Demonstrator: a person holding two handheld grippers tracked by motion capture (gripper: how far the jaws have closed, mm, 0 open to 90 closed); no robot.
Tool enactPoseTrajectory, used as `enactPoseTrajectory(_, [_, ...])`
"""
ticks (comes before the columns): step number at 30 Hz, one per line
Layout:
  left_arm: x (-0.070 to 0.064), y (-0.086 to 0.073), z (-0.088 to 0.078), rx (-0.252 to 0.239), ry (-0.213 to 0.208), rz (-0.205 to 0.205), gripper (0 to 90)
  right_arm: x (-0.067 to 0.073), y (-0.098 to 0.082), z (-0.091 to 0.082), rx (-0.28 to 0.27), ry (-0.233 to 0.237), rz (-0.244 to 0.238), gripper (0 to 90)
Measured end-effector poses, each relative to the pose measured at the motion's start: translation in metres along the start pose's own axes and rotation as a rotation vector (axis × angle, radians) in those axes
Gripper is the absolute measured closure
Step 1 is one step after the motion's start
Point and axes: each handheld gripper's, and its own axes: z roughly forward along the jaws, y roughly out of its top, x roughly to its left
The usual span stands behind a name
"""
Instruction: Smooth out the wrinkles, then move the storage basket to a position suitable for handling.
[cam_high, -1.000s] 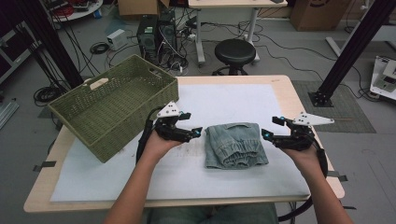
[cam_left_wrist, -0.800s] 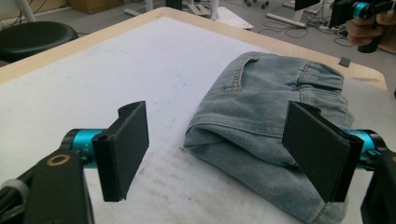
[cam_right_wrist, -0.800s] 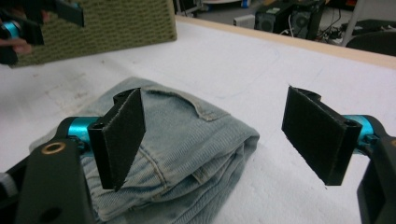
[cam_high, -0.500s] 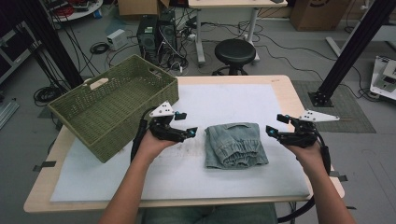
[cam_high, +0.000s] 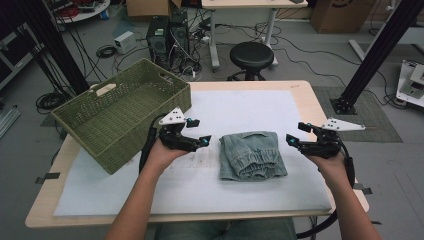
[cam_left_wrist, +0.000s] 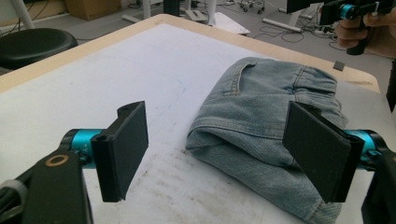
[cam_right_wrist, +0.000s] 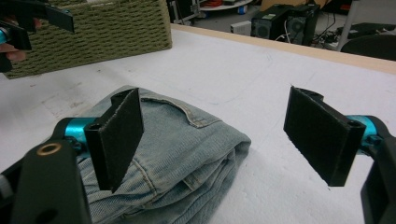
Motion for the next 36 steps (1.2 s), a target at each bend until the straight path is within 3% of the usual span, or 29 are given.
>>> enactPoseTrajectory(22, [-0.0046, -0.0005, 0.0055, 0.018, -0.007, 0.006, 22.3, 0.0025, 0.0022, 0.0003, 0.001, 0.011, -0.012, 20.3])
enactPoseTrajectory(36, [-0.0008, -0.0041, 0.002, 0.02, -0.011, -0.01, 22.3, 0.0012, 0.0005, 0.0075, 0.015, 0.012, 0.009, 20.3])
